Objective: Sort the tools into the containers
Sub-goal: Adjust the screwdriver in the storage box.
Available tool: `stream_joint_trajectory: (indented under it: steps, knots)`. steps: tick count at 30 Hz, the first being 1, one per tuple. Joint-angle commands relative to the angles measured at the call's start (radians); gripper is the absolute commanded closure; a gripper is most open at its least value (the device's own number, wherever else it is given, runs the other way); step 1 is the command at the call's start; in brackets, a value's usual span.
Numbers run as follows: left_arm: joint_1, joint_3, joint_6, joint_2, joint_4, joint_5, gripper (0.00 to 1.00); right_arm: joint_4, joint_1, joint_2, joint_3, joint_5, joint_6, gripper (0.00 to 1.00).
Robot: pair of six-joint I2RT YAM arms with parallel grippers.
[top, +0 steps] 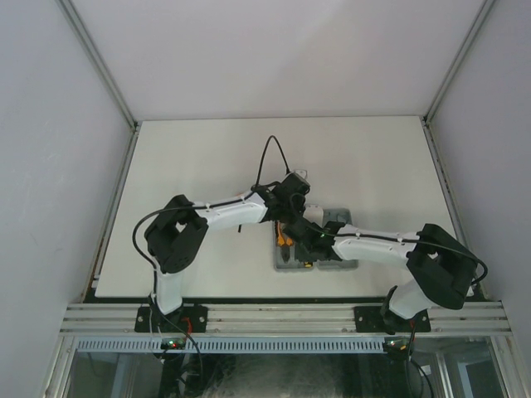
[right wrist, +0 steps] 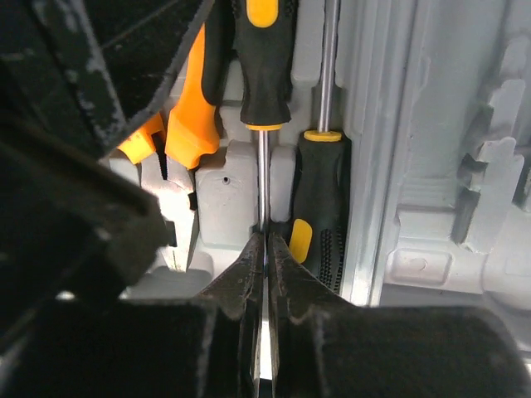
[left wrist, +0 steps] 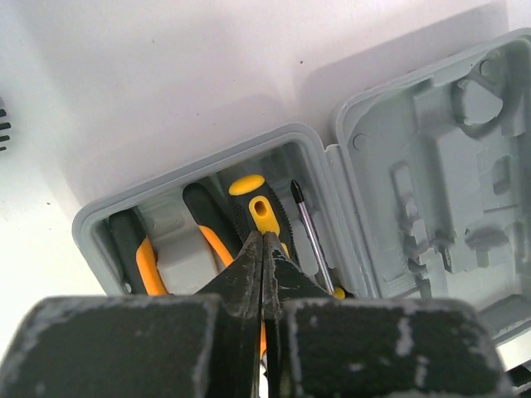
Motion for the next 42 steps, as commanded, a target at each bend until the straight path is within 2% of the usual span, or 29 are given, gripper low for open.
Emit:
stream_joint_trajectory:
  steps: [1,14,27,42]
  knots:
    - [-0.056,-0.011,0.026,0.098,-0.116,0.070,1.00,-0.034,0.020,0.161,-0.079,-0.052,-0.003,1.00]
    - [-0.059,0.004,0.035,0.119,-0.124,0.073,1.00,-0.100,0.060,0.243,-0.063,-0.011,0.027,1.00]
    - [-0.058,-0.151,0.044,-0.022,-0.092,0.061,1.00,-0.024,0.098,0.021,-0.117,-0.091,-0.035,1.00]
    - [-0.059,-0.242,0.036,-0.092,-0.057,0.076,1.00,-0.082,0.047,-0.243,-0.144,-0.088,-0.088,1.00]
